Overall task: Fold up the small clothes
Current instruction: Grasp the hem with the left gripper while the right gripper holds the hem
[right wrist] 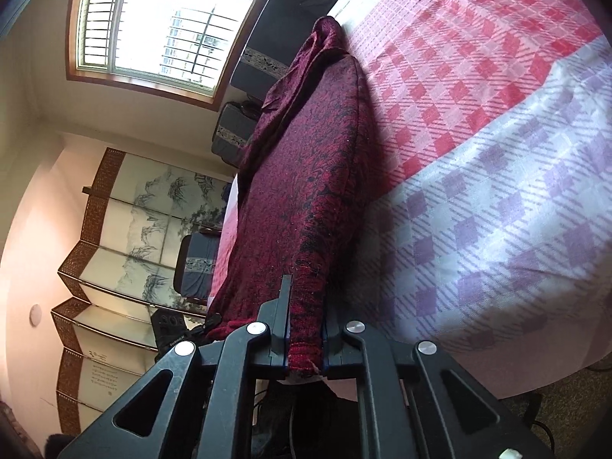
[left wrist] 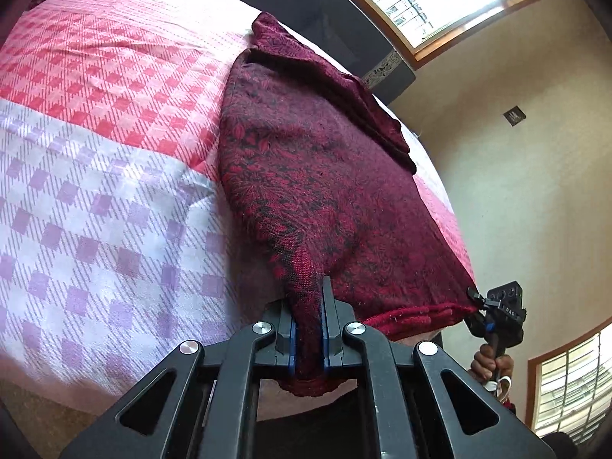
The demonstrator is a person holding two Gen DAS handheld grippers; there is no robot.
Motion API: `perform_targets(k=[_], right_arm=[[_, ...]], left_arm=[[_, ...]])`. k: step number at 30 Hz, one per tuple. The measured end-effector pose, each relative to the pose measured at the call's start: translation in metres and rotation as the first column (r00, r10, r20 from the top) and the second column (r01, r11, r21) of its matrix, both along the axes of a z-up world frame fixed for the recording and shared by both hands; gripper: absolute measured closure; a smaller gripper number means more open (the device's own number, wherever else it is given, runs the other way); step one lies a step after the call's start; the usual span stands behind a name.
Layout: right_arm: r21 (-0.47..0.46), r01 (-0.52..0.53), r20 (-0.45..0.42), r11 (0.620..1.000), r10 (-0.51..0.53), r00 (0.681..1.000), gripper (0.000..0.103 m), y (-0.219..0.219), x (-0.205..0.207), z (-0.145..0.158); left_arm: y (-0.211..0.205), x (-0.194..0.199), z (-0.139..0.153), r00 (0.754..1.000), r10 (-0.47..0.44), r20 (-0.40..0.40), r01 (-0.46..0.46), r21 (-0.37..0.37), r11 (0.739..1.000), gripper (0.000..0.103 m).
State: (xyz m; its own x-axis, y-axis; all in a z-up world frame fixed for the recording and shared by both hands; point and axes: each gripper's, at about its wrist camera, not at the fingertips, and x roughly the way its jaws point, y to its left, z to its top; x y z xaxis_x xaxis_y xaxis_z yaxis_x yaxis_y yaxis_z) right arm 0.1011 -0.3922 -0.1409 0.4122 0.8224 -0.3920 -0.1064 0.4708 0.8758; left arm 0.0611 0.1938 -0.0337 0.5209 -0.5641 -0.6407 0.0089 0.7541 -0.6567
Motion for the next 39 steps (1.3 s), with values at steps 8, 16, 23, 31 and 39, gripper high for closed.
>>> perform_targets(k=[8,16,23,31,39], right_arm=[[0.046,-0.008,0.050,0.999,0.006,0.999,0.093,0.002,0.004,0.025],[0.082,-0.020,0.094,0.996,0.013,0.996,0.093,0.004,0.022,0.049],[0.091,-0.023,0.130,0.996,0.011,0.991,0.093,0.003,0.043,0.068],[0.077,-0.019,0.151,0.997,0.007,0.988,0.093,0.005,0.071,0.086],[0.048,-0.004,0.154,0.999,-0.004,0.988,0.093,0.003,0.104,0.093]], left_arm=[[-0.025,0.011,0.029,0.997,-0.025,0.068,0.013,0.168,0.986,0.094],[-0.037,0.026,0.055,0.991,-0.010,0.136,-0.029,0.284,0.958,0.094],[-0.042,0.049,0.068,0.986,0.009,0.168,-0.065,0.329,0.942,0.094],[-0.047,0.070,0.082,0.979,0.023,0.202,-0.099,0.377,0.921,0.094],[-0.043,0.095,0.089,0.976,0.052,0.210,-0.130,0.377,0.917,0.094]])
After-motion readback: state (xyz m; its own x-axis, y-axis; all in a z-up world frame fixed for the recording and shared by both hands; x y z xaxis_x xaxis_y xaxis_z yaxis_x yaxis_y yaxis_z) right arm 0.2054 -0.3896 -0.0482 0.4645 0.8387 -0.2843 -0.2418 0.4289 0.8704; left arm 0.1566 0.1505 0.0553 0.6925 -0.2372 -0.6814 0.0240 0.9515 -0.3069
